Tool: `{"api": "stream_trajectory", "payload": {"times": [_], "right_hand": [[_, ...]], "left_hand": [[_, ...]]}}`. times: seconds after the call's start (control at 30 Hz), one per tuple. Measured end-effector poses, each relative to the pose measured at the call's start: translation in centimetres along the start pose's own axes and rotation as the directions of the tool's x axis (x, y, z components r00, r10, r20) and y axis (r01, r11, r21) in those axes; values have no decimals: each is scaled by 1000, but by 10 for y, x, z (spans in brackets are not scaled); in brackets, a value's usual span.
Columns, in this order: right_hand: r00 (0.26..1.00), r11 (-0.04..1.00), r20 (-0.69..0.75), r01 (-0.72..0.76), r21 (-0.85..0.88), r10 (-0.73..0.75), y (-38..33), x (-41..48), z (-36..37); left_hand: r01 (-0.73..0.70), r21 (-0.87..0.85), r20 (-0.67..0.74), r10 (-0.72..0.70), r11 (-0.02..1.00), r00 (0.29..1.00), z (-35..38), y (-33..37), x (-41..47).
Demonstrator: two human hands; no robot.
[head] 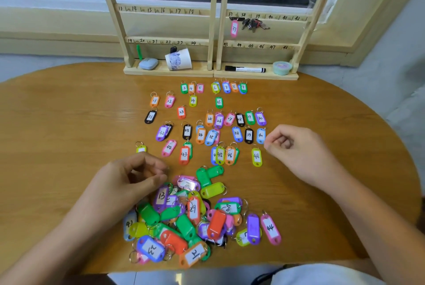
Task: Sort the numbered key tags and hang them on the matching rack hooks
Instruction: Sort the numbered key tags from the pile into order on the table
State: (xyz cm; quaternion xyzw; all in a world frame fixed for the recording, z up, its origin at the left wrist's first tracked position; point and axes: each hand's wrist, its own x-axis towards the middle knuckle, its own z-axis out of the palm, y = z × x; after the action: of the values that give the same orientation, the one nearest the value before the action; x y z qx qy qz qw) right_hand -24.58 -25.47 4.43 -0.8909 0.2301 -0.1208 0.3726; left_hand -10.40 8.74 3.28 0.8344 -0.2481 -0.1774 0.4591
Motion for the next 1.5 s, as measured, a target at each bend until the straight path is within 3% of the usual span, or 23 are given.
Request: {"api": "stream_trajectory", "payload": {"times": [0.17, 0.43, 0.6, 0.77, 1.1, 1.5], "right_hand": [[988, 999, 152, -16, 36, 11, 1, -66, 3], [977, 990, 213, 8, -138, 22, 7, -126, 8], [992, 976, 124, -1, -217, 28, 7, -135, 19], [993, 982, 90, -56, -182, 73, 5, -133, 24], [987, 975, 100, -105, -196, 126, 4, -124, 21], [987, 974, 77, -126, -186, 143, 10, -117, 20]], "left_hand": [[-92, 139, -35, 98, 986, 995, 0, -7, -32], [-256, 190, 19, 257, 948, 966, 11, -9, -59], [-384, 222, 82, 375, 896, 923, 33, -3, -71], [-495, 266, 152, 471, 827, 869, 59, -4, -79], [-444, 417, 134, 430, 793, 893, 53, -13, -76], [-404, 401, 126, 387, 822, 913, 60, -7, -73]]}}
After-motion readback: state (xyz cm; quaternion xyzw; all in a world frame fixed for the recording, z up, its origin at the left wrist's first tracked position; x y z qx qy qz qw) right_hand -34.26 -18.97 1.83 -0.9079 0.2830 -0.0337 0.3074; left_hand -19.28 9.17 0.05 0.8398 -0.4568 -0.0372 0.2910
